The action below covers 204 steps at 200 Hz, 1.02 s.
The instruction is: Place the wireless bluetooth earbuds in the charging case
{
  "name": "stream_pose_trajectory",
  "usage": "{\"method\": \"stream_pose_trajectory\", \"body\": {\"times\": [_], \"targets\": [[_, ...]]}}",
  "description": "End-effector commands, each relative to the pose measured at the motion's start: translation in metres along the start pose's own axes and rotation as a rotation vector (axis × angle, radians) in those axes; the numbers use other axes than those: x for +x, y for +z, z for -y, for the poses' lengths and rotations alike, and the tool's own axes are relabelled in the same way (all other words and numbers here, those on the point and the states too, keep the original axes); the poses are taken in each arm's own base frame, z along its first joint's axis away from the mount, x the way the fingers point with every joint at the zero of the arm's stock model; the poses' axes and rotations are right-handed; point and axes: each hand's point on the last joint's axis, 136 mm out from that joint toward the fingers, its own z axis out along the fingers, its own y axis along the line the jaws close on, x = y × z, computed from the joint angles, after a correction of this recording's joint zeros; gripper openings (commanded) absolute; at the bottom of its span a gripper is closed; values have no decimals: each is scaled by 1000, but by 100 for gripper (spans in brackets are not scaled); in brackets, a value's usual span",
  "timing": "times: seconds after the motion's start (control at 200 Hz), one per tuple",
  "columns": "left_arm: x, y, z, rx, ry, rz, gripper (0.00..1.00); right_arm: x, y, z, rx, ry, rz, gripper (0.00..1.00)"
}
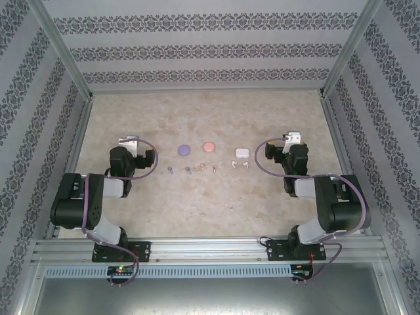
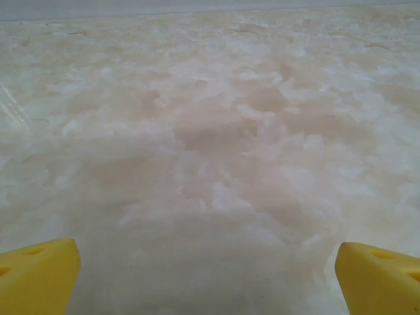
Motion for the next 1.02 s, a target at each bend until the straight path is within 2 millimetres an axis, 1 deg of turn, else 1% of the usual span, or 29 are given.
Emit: {"method": "stream_pose_trajectory", "body": {"times": [0.0, 0.065, 0.13, 1.014], "targets": [[-7, 2, 0, -5, -4, 18, 100, -11, 0, -2, -15, 0, 37, 98], [-8, 3, -1, -12, -8, 17, 99, -11, 0, -2, -15, 1, 37, 98], [-7, 3, -7, -42, -18, 11, 99, -11, 0, -2, -16, 1, 36, 98], [-8, 4, -7, -46, -17, 6, 99, -11, 1, -1, -45, 30, 31, 98]]}}
